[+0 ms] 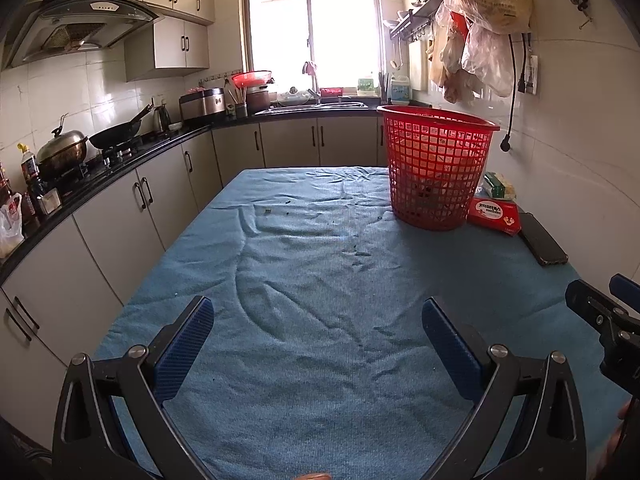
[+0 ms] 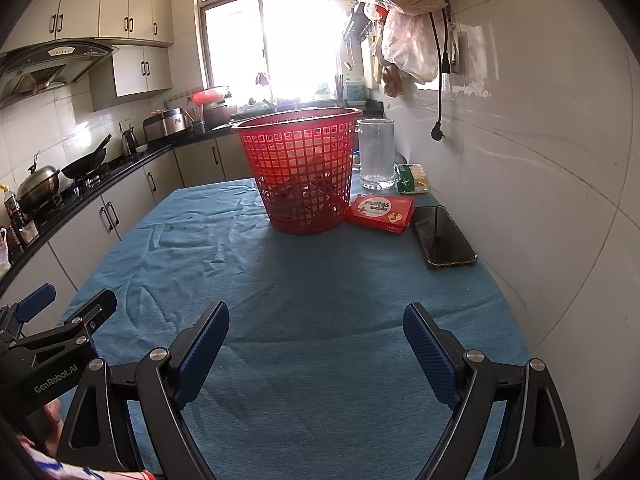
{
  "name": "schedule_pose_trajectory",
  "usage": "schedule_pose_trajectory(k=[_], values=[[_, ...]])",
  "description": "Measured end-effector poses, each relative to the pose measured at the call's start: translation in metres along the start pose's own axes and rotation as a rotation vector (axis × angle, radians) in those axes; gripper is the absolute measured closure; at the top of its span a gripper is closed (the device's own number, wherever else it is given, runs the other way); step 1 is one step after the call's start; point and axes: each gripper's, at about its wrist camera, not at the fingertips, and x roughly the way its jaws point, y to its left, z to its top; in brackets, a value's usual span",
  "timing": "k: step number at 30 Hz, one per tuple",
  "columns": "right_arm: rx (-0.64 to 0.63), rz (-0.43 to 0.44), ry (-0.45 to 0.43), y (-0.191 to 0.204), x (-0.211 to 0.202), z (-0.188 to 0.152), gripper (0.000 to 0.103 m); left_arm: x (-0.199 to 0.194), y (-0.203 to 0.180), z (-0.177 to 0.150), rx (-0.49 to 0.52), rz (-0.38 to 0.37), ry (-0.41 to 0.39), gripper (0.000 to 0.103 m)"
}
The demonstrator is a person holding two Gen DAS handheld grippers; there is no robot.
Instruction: Collect trash
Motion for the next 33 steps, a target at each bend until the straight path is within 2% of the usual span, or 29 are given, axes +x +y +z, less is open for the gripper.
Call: schedule_pose_trajectory(k=[33], values=[[0.002,0.009,0.008,0.0011,0.0024,-0.0032,0.011,0.0029,-0.0038,-0.0061,0.014,-0.004,0.015,0.0]])
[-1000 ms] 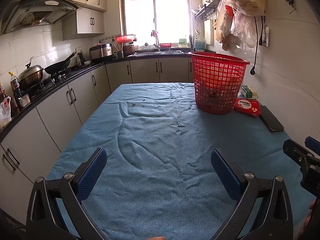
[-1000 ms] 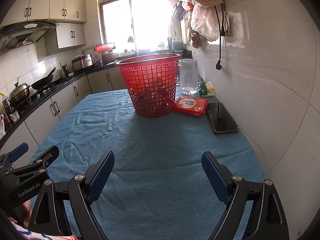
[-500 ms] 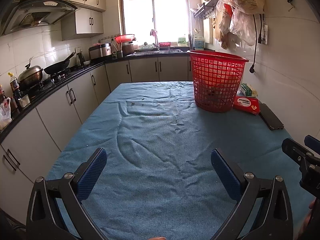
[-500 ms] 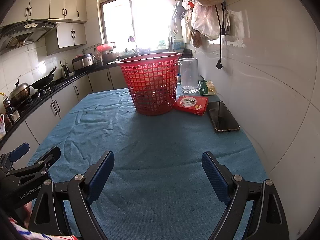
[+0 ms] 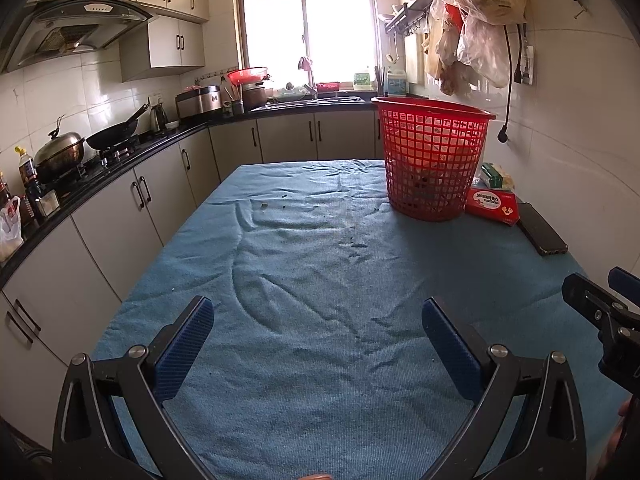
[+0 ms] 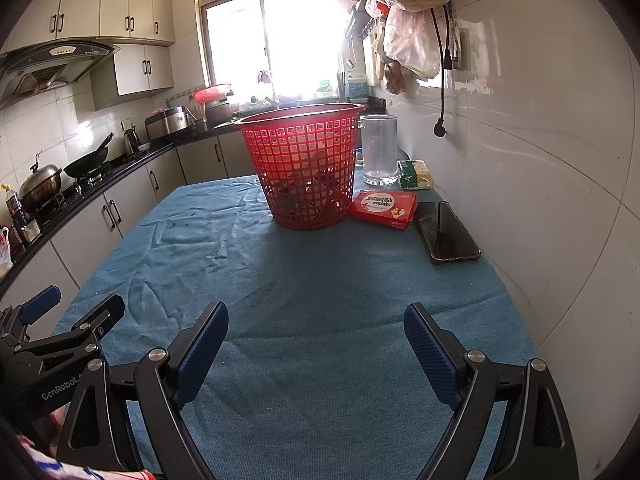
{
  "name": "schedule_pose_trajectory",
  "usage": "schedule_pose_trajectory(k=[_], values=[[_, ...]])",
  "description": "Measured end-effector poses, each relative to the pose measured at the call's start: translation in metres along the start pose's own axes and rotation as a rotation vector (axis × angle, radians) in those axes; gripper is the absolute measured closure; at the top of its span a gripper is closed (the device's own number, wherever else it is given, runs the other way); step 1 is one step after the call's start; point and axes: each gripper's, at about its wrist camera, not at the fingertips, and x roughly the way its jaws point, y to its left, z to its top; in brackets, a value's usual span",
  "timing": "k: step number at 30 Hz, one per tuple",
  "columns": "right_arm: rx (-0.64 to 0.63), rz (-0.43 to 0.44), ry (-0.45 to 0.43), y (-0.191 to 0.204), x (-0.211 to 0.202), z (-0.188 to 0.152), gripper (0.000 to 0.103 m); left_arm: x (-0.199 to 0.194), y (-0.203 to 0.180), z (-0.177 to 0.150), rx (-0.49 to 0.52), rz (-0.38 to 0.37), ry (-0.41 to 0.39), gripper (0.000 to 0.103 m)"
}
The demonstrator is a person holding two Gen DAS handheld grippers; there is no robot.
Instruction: Collect trash
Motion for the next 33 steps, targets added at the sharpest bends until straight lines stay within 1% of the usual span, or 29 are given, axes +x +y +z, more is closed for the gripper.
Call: schedule_pose_trajectory(k=[27,33], values=[[0.002,0.005,0.006,0.0004,0.0018,-0.0023,0.01,0.0047,0.0003,-0.0033,0.018,-0.011,0.022,0.0],[0.003,0.007,0.019,0.0007,0.0074,-0.0027,0.01,0.008,0.0015,-0.0038,0.02,-0.016,0.028,0.0]])
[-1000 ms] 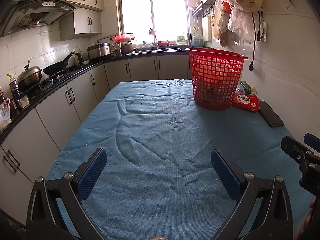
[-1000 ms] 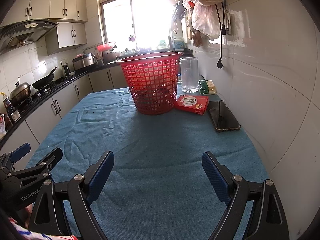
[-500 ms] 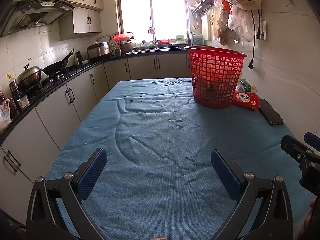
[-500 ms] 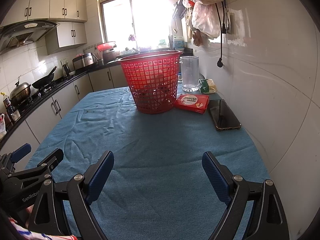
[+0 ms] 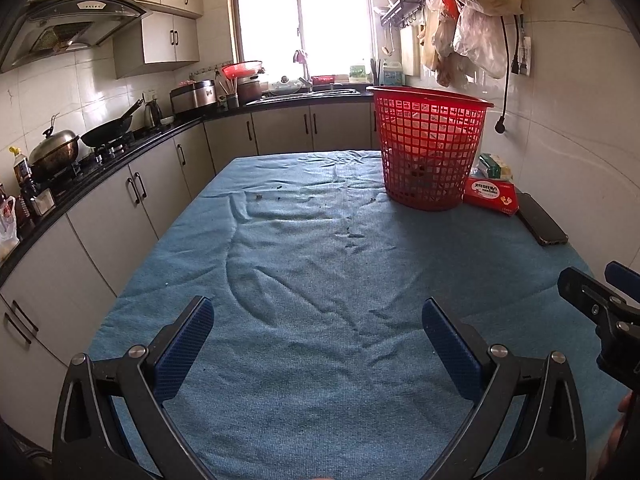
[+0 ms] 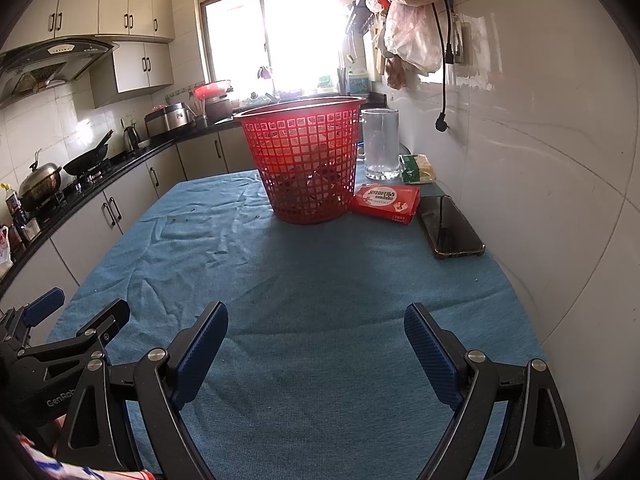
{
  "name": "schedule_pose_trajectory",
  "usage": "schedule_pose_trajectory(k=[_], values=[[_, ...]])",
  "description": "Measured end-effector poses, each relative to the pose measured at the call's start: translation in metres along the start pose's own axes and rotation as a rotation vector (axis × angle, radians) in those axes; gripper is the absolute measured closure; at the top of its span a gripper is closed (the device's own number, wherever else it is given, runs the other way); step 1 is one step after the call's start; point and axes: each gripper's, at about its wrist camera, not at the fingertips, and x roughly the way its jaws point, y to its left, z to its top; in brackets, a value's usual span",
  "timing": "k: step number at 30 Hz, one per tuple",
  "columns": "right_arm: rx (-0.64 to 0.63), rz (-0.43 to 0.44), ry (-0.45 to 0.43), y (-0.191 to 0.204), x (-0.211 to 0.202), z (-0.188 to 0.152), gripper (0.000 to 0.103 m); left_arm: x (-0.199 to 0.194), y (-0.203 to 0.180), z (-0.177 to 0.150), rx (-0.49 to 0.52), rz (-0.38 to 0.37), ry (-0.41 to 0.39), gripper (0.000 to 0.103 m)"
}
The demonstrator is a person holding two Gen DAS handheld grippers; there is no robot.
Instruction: Collect trash
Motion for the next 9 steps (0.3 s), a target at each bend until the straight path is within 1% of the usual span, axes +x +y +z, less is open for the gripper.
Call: schedule_pose_trajectory(k=[9], values=[[-0.024,0.011,0.023,0.005,0.014,0.001,0.01,0.009,-0.001,-0.001,0.013,-0.015,0.019,0.0]])
